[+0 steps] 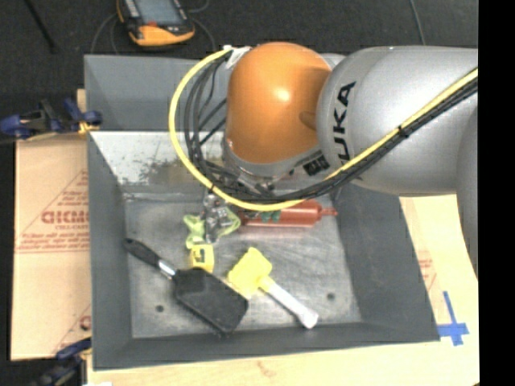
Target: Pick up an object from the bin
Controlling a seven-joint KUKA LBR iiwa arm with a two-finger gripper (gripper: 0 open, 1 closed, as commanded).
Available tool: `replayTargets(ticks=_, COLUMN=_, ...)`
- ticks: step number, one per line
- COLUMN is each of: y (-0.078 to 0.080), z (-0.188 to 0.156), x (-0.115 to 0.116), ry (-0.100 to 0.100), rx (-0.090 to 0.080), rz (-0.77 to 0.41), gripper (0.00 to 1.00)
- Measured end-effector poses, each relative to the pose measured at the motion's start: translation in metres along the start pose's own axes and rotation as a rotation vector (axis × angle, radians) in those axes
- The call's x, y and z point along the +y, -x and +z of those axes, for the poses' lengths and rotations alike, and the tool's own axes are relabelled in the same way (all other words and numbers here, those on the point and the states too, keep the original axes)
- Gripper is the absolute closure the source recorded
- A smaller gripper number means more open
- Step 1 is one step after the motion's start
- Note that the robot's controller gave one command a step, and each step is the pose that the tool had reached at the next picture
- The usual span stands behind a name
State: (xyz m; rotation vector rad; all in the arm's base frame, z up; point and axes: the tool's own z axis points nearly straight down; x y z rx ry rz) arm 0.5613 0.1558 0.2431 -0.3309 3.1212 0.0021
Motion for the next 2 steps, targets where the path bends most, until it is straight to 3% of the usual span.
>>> replayTargets(ticks=2, y=0.0000, z=0.0000, x=0.0000, ry=0.000, rx=0.000, rz=0.001, gripper=1.00)
